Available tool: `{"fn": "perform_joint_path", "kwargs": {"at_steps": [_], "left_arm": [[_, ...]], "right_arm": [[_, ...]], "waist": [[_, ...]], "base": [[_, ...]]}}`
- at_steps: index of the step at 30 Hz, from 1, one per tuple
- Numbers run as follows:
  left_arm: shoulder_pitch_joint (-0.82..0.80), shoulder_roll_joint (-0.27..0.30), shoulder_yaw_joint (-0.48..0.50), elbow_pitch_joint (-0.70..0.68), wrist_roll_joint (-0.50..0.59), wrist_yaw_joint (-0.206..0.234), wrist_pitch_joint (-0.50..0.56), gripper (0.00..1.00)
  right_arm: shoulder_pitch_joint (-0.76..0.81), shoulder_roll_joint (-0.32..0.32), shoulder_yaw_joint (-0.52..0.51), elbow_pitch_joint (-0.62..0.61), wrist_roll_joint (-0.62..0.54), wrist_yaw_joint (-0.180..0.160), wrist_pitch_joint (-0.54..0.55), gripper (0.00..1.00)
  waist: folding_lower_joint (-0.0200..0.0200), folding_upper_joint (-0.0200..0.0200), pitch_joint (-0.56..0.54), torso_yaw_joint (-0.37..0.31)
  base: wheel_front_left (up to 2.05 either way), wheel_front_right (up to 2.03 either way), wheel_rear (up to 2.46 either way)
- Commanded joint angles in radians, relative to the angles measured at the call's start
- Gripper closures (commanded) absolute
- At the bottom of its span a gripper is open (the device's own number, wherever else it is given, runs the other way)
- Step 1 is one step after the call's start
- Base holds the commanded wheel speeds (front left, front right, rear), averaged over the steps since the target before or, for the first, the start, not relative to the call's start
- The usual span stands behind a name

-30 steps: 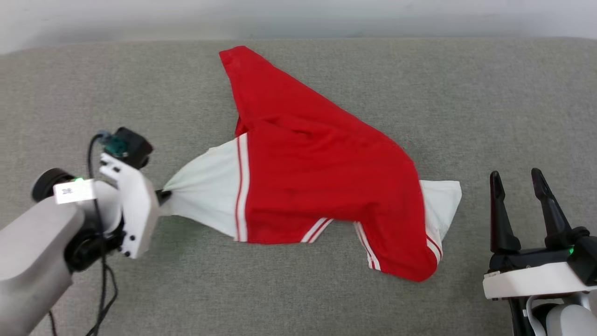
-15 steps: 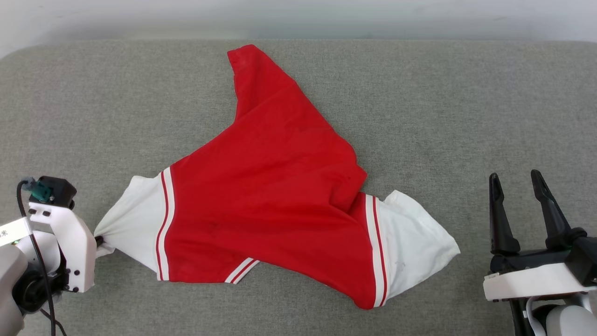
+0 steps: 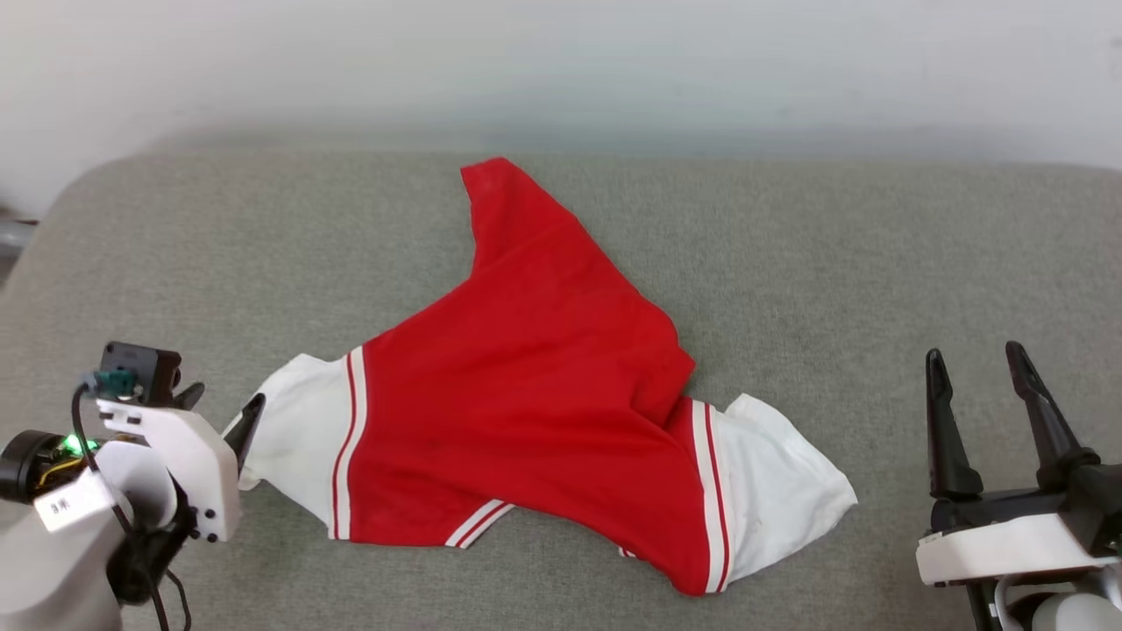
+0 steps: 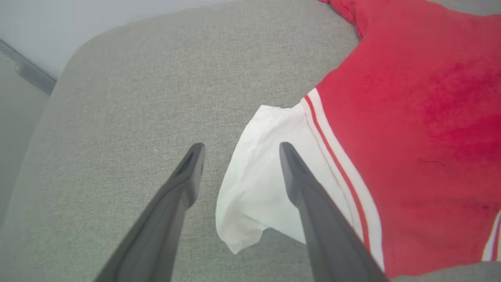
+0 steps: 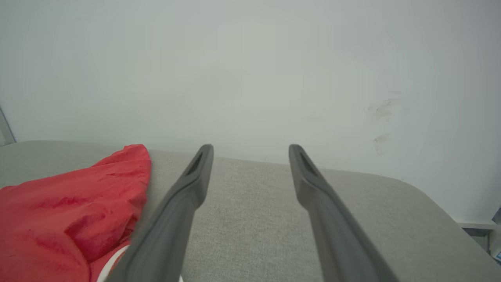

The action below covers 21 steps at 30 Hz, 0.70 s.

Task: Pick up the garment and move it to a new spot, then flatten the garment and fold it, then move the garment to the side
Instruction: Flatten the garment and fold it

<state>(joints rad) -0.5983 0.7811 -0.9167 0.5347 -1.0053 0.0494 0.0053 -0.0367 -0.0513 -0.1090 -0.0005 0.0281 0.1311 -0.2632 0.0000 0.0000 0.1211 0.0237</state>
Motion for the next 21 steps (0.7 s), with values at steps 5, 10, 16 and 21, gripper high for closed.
{"fn": "perform_joint_path", "kwargs": {"at_steps": [5,10,16,21], "left_arm": [[0.068,-0.023,0.030,-0.055,0.027,0.089,-0.154,0.00],[0.145,-0.036,0.064,-0.139,0.046,0.181,-0.247,0.00],[0.243,-0.054,0.174,-0.285,0.130,0.307,-0.272,0.00],[0.359,-0.102,0.318,-0.408,0.264,0.367,-0.271,0.00]], "right_arm": [[-0.029,-0.009,-0.005,-0.032,-0.050,-0.001,-0.002,0.00],[-0.070,-0.073,0.035,-0.016,-0.027,-0.001,-0.002,0.00],[-0.151,-0.214,0.178,0.061,0.043,-0.001,0.045,0.00],[-0.229,-0.356,0.338,0.077,0.173,-0.001,0.227,0.00]], "waist": [[0.0000,0.0000,-0.069,0.032],[0.0000,0.0000,-0.103,0.049],[0.0000,0.0000,-0.107,0.069],[0.0000,0.0000,-0.090,0.087]], "base": [[0.00,0.00,0.00],[0.00,0.00,0.00],[0.00,0.00,0.00],[0.00,0.00,0.00]]}}
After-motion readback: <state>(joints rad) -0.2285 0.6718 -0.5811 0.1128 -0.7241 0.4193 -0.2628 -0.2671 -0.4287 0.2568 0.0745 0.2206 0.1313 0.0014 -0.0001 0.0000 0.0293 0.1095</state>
